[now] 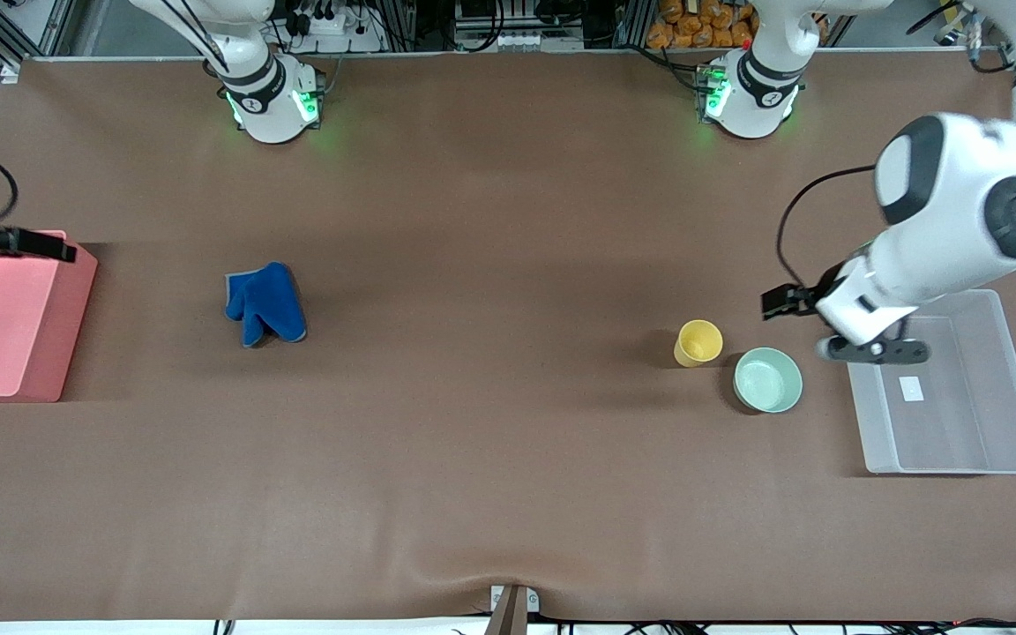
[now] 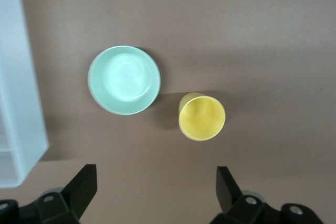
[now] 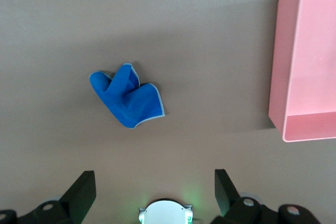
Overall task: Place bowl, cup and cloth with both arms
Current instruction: 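Reach the right gripper to the blue cloth while the left gripper reaches the cup, then grasp the yellow cup with the left gripper while the right gripper grasps the cloth, then carry the yellow cup into the clear bin with the left gripper, then release the cup in the clear bin while the right gripper lifts the cloth, then reach the left gripper to the green bowl while the right gripper carries the cloth, then grasp the green bowl rim with the left gripper and lift it, then lower the bowl into the clear bin while the right gripper drops the cloth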
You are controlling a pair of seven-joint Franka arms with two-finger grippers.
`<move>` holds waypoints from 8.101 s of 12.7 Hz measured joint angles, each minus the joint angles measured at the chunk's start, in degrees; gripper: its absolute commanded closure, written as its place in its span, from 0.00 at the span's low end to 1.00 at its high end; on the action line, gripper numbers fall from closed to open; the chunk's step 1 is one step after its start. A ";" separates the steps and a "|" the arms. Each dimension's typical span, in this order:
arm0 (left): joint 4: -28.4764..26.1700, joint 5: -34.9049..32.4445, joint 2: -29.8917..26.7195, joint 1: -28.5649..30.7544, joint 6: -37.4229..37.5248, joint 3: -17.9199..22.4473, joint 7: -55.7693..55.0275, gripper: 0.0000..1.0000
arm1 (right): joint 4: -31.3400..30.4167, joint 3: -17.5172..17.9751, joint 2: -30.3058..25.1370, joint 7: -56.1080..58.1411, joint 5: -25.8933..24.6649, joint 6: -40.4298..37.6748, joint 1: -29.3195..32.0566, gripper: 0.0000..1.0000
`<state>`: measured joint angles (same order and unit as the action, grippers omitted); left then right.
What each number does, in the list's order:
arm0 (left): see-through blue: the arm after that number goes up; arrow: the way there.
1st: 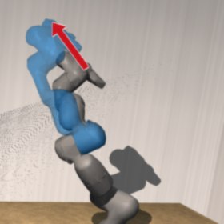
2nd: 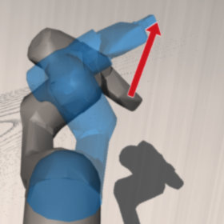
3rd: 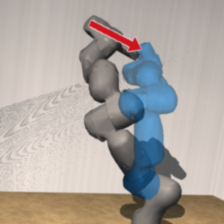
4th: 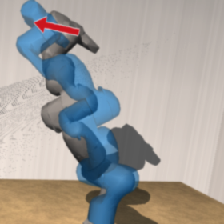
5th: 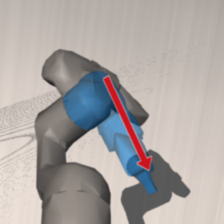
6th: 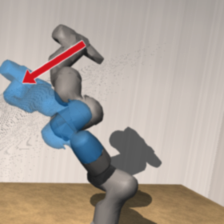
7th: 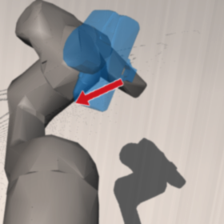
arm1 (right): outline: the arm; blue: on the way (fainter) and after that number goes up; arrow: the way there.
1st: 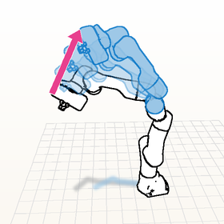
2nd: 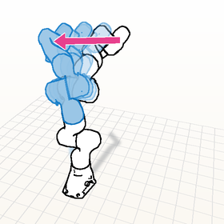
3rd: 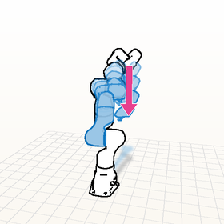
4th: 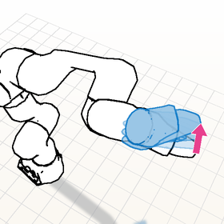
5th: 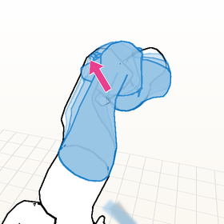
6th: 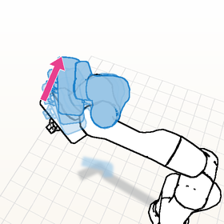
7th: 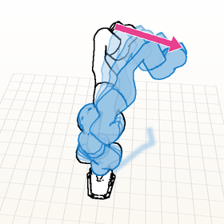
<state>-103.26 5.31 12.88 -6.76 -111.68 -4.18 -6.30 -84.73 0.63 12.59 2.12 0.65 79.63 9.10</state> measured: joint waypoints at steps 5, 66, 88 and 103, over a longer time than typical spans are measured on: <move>-3.99 0.00 5.23 -1.52 -9.30 -0.85 -2.93 0.00 | -0.05 0.49 10.15 -0.01 2.83 5.46 -0.50 0.00; 25.99 -7.21 20.06 23.19 2.53 -3.36 14.56 0.24 | -0.68 -0.19 6.42 -11.90 15.26 -2.71 9.95 1.00; -4.06 -15.34 19.78 15.76 -27.12 -7.63 -9.87 1.00 | 2.72 -0.81 13.11 40.85 -21.38 11.74 26.20 1.00; 9.53 -12.14 14.15 35.73 1.58 -7.50 25.84 1.00 | 1.33 -0.04 24.19 49.68 -21.66 27.92 28.77 0.01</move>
<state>-93.74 -6.84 27.04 28.97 -110.10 -11.68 19.54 -83.40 0.59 36.78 51.79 -21.00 107.54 37.88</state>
